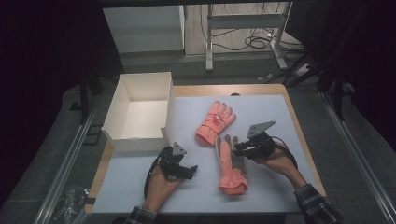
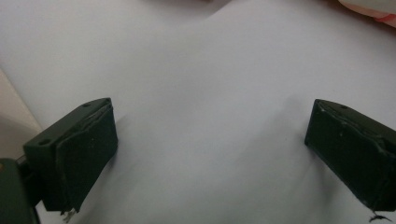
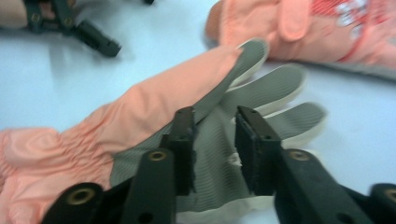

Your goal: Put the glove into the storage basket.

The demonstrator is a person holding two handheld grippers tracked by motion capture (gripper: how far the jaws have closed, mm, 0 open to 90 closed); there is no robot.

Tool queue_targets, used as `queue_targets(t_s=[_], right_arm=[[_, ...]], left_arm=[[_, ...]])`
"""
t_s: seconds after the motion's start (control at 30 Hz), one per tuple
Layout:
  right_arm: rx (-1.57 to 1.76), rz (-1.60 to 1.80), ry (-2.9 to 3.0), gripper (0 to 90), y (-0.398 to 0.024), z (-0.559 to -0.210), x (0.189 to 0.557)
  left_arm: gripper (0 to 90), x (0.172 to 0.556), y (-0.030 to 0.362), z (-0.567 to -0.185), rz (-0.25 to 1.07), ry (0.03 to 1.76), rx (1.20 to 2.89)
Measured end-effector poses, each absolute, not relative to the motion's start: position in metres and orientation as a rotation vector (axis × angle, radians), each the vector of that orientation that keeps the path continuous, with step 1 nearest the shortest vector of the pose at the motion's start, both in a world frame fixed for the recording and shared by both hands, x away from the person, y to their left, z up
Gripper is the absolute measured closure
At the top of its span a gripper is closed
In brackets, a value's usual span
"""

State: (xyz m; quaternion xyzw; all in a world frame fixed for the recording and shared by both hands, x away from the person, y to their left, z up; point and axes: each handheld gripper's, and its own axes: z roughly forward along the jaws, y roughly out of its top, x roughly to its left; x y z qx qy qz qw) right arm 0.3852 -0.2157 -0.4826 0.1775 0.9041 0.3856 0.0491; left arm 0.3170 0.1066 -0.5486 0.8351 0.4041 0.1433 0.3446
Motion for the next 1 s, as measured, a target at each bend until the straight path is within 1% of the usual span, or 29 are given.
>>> queue_targets(t_s=[0.17, 0.5, 0.73, 1.0], right_arm=[[0.629, 1.202, 2.673, 59.1, -0.215, -0.474, 0.391], [0.837, 1.212, 2.55, 58.4, -0.198, -0.474, 0.417], [0.898, 1.214, 2.492, 58.4, -0.182, -0.476, 0.437], [0.95, 1.194, 2.463, 55.6, -0.163, -0.478, 0.46]], left_arm=[[2.3, 0.317, 0.107, -0.548, 0.371, 1.05, 2.174], [2.3, 0.317, 0.107, -0.548, 0.371, 1.048, 2.175], [2.3, 0.317, 0.107, -0.548, 0.371, 1.047, 2.176], [2.3, 0.317, 0.107, -0.548, 0.369, 1.051, 2.175]])
